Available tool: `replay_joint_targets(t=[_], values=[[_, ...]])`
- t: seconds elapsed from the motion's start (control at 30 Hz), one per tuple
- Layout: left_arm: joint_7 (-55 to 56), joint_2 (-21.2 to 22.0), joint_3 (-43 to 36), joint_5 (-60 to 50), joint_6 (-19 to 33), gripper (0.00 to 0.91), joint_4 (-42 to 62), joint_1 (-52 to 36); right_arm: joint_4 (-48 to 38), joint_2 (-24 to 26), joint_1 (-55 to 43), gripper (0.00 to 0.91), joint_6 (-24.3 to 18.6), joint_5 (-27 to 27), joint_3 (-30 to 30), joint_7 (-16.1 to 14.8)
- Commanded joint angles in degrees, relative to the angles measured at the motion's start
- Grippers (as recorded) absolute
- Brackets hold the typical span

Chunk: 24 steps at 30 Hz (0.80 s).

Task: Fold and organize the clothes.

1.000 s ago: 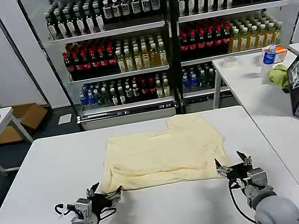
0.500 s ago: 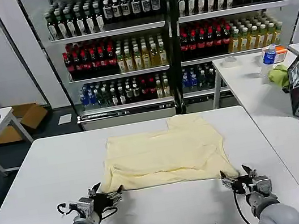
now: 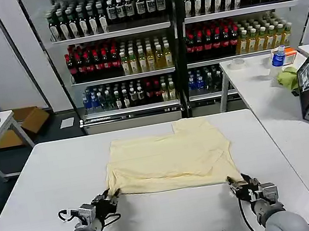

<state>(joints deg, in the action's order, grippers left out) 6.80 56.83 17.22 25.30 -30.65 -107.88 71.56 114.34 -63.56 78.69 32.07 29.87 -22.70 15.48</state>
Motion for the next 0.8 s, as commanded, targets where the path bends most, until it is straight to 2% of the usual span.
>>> replay_joint_targets(t=[0.03, 0.27, 0.63, 0.8], values=[[-0.10, -0.08, 0.66, 0.36, 0.06, 0.010, -0.75, 1.07, 1.19, 0.10, 0.97, 0.000, 0.30, 0.51, -0.16, 0.00], [-0.07, -0.41, 2.15, 0.54, -0.03, 0.010, -5.11, 5.12, 6.13, 1.29, 5.33, 0.000, 0.44, 0.25, -2.30, -0.09], [0.41, -1.06, 5.46, 0.27, -0.32, 0.010, -15.84, 17.26, 14.91, 3.23, 16.22, 0.000, 0.83, -1.03, -7.11, -0.64], [0.44, -0.33, 7.72, 0.03, -0.26, 0.010, -19.11, 22.21, 18.73, 5.62, 21.28, 0.000, 0.85, -1.14, -9.55, -0.69]])
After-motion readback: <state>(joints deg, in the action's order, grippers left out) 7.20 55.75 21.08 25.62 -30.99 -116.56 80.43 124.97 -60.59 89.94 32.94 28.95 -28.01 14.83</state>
